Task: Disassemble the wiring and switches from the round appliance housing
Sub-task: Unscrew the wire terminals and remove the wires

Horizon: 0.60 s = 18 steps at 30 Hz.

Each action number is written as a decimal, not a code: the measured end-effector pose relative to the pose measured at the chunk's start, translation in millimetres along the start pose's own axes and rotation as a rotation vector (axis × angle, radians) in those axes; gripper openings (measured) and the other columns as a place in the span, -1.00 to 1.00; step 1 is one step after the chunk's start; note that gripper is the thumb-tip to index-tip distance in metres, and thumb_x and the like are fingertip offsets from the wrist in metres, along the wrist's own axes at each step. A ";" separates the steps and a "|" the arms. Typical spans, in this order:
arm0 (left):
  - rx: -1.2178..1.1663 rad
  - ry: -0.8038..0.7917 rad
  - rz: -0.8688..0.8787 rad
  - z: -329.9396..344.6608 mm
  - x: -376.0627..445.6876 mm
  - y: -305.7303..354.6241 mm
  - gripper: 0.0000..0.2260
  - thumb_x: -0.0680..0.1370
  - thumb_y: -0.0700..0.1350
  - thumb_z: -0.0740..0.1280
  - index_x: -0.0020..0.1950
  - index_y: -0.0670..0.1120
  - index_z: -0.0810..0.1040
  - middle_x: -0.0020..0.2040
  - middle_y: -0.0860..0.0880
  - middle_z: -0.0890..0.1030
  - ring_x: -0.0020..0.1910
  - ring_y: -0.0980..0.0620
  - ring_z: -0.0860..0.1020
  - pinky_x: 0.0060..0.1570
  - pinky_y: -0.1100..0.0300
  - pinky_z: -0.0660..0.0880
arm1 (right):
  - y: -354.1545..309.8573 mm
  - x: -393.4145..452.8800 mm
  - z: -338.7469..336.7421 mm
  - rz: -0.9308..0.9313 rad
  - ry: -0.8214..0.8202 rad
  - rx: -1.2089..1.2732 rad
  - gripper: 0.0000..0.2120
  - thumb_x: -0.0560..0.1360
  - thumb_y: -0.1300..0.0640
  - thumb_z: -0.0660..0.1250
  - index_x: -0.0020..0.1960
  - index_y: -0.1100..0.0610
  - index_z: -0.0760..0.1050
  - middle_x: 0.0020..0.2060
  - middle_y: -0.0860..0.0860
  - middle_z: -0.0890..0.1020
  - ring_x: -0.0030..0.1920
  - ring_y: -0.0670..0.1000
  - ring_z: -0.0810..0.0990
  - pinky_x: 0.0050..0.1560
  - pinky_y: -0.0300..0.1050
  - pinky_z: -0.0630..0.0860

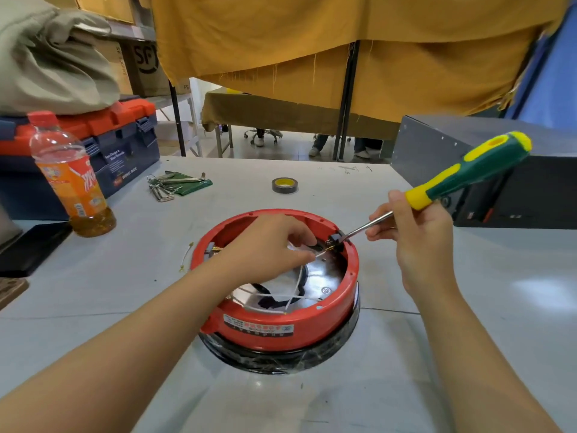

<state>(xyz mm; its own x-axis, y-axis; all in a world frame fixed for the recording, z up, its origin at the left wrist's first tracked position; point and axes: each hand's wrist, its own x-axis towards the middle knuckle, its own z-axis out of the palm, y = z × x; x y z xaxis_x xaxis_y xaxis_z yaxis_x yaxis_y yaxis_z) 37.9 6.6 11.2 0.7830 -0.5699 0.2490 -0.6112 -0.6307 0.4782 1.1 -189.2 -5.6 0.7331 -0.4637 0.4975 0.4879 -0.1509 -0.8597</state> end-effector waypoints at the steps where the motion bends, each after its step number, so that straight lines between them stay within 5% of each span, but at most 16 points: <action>1: -0.010 -0.018 -0.017 1.9 4.8 2.0 -0.83 0.49 -0.05 0.41 0.06 -0.02 0.64 -0.04 0.13 0.63 -0.14 0.28 0.51 -0.22 0.59 0.35 | 0.0 0.4 -0.5 -0.007 -0.009 -0.015 -0.80 0.60 0.14 0.25 -0.20 0.14 0.45 -0.39 -0.01 0.62 -0.48 0.02 0.59 -0.40 -0.17 0.56; 7: -0.070 -0.075 -0.104 17.9 25.7 10.2 -0.87 0.47 -0.21 0.39 -0.01 -0.09 0.67 -0.24 0.16 0.57 -0.19 0.19 0.57 -0.28 0.49 0.42 | 1.7 0.8 -1.6 -0.042 -0.083 -0.096 -0.71 0.58 0.13 0.26 -0.12 0.37 0.49 -0.37 0.04 0.61 -0.45 0.04 0.61 -0.38 -0.20 0.56; 18: -0.118 -0.008 -0.105 28.0 27.3 5.7 -0.95 0.48 -0.20 0.41 -0.17 -0.09 0.66 -0.29 0.07 0.59 -0.37 0.19 0.46 -0.41 0.50 0.34 | 2.0 1.9 -2.7 -0.068 -0.133 -0.131 -0.80 0.59 0.17 0.25 -0.15 0.26 0.49 -0.34 0.04 0.61 -0.40 0.08 0.62 -0.32 -0.15 0.58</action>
<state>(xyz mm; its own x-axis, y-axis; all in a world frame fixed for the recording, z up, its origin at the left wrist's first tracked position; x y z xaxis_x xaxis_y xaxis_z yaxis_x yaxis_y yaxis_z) 52.6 -27.3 -2.9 0.8405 -0.5089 0.1860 -0.5080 -0.6207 0.5973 2.2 -192.7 -6.7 0.7612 -0.3303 0.5581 0.4789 -0.2940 -0.8272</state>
